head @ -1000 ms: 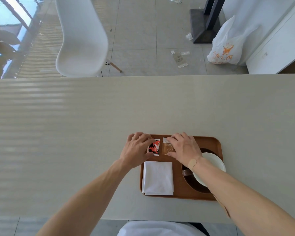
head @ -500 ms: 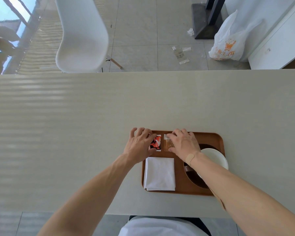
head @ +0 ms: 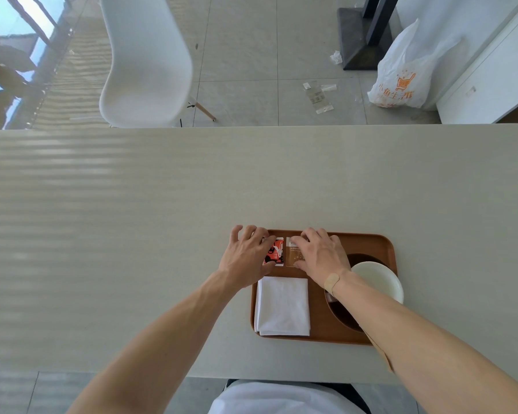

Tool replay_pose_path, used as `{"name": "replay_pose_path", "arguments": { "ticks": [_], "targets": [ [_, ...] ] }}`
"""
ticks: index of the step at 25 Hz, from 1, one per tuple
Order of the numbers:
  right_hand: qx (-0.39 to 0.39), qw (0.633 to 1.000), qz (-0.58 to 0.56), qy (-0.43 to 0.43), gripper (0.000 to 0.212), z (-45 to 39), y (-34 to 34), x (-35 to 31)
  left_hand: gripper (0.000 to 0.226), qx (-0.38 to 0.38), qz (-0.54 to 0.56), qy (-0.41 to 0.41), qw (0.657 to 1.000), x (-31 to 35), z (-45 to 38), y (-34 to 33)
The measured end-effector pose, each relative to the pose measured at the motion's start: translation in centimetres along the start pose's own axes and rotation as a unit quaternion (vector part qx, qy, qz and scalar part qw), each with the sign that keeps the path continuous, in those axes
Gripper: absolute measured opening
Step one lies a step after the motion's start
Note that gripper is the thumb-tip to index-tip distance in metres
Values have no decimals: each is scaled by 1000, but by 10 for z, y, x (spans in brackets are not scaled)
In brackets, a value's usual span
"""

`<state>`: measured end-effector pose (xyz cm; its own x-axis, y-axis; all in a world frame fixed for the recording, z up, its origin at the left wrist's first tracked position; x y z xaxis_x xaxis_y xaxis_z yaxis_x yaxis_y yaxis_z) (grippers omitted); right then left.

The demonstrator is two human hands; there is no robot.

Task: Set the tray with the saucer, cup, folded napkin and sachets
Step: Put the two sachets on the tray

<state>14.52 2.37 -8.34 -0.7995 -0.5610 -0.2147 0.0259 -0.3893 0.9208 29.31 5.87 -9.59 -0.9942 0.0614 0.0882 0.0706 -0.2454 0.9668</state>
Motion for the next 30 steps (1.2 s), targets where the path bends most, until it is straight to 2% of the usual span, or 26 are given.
{"name": "replay_pose_path", "arguments": {
  "ticks": [30],
  "targets": [
    [16,1000,-7,-4,53,4,5,3,57,8,8,-15,1000,0,2,4]
  ]
}}
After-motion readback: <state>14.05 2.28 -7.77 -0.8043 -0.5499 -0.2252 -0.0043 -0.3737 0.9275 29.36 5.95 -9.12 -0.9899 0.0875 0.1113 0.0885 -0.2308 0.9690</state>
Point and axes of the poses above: each hand's wrist, its own z-axis away from the middle knuckle, its own y-axis out of the back of the hand, x = y × z, the point moved 6 cm from there along -z, towards the middle knuckle, and after that the axes turned 8 degrees about y, right-handed, at the moved point
